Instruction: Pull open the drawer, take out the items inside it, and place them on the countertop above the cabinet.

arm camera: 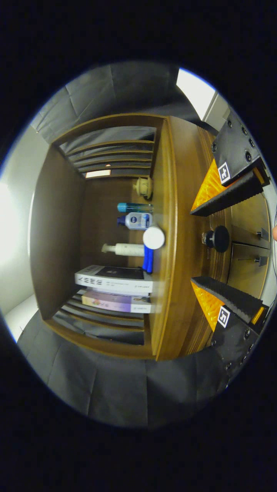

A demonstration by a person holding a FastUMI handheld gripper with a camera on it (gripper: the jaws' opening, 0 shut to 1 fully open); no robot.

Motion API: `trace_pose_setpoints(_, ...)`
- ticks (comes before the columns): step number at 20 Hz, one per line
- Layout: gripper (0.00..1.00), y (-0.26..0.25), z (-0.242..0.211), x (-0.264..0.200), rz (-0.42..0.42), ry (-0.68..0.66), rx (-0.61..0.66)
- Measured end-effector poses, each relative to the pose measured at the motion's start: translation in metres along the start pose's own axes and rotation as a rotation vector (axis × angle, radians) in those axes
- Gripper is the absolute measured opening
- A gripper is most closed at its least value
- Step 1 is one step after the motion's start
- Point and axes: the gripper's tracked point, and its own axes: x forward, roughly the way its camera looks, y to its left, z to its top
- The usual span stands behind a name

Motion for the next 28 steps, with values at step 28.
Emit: trace_pose_setpoints(28,0.98,-0.063,0.085,-0.152,0.038,-0.140,0.102)
